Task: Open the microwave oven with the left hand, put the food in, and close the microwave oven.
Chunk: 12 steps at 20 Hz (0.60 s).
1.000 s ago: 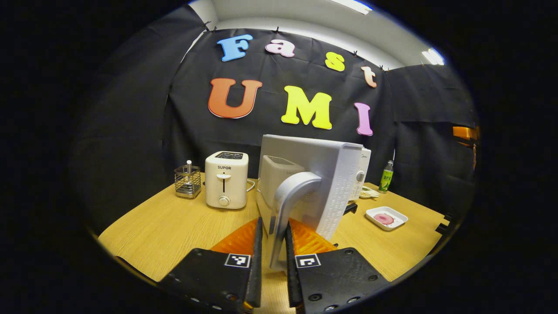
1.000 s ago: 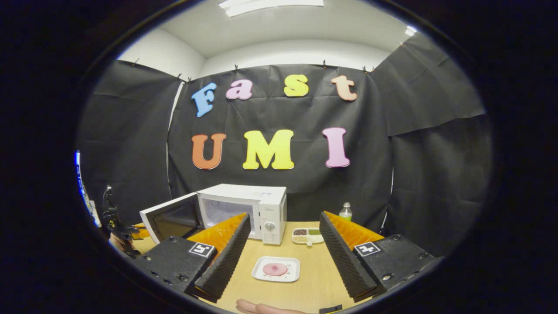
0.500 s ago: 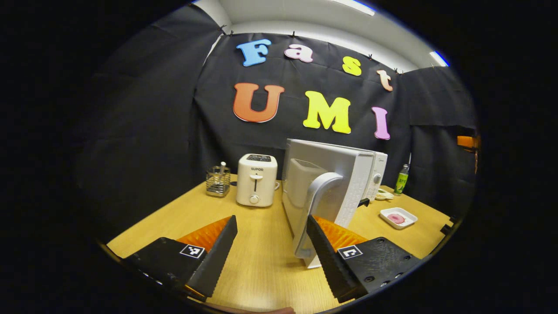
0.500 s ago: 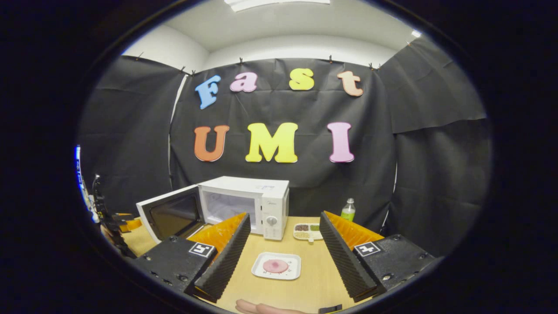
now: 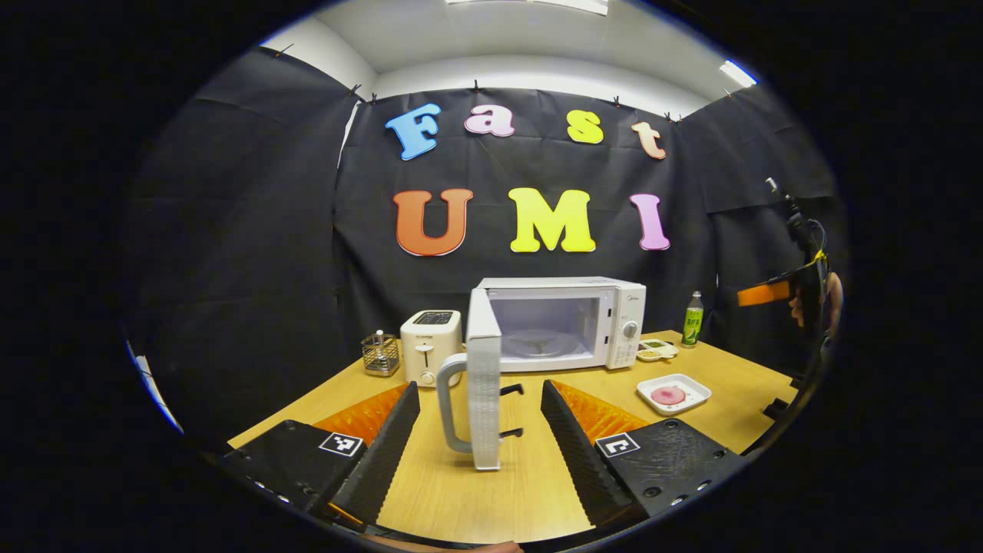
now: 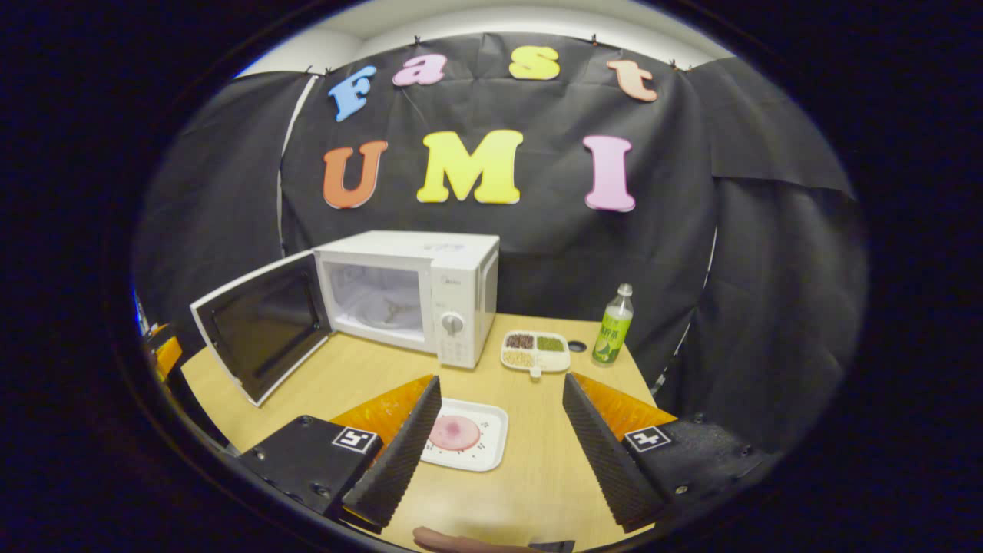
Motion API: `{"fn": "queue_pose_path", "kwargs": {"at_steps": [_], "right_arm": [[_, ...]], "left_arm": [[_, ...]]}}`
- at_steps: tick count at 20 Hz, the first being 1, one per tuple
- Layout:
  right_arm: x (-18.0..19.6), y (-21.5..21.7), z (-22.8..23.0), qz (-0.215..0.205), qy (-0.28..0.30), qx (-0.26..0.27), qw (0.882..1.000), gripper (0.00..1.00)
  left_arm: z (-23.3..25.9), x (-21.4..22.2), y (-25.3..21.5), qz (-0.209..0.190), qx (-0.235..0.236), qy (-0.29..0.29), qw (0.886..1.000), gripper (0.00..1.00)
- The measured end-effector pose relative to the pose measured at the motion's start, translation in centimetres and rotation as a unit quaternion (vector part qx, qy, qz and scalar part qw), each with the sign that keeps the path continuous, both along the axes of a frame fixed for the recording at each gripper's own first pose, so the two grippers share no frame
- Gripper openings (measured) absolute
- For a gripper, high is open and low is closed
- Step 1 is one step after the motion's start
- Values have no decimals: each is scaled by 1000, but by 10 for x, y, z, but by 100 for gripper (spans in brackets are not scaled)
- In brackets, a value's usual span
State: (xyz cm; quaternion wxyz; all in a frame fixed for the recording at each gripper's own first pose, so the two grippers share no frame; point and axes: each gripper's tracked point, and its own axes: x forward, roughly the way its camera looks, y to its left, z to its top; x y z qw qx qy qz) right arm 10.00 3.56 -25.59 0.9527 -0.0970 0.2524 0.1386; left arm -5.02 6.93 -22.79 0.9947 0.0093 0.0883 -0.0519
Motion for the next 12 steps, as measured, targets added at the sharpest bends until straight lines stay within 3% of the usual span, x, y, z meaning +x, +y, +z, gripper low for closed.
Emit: {"fn": "queue_pose_path", "kwargs": {"at_steps": [1,2,3,4,5,6,7,8,9,10,12], "right_arm": [[8,-3,-19,3,38,-6,999,94],[15,-5,-34,5,78,-7,997,100],[22,-6,-49,7,115,-7,993,94],[27,-9,-64,8,153,-9,988,100],[30,-11,-82,9,194,-8,981,100],[33,-13,-98,12,232,-2,973,94],[37,-14,-114,11,266,6,964,93],[38,-18,-127,8,297,12,955,99],[40,-20,-141,2,327,23,945,87],[40,-19,-154,-1,358,34,933,77],[40,-16,-178,-5,412,58,909,67]], "left_arm": [[6,1,-14,-6,-2,0,1000,94],[10,2,-23,-6,2,-1,1000,94],[15,5,-31,-3,10,-5,1000,94],[24,9,-39,1,19,-15,1000,94],[30,13,-46,7,19,-26,999,82],[35,17,-55,9,13,-36,999,94],[39,22,-65,8,4,-45,999,94],[40,25,-72,5,-6,-49,999,94],[41,28,-81,-3,-12,-49,999,83],[38,32,-84,-8,-12,-43,999,94],[38,38,-81,-3,-13,-35,999,94]]}}
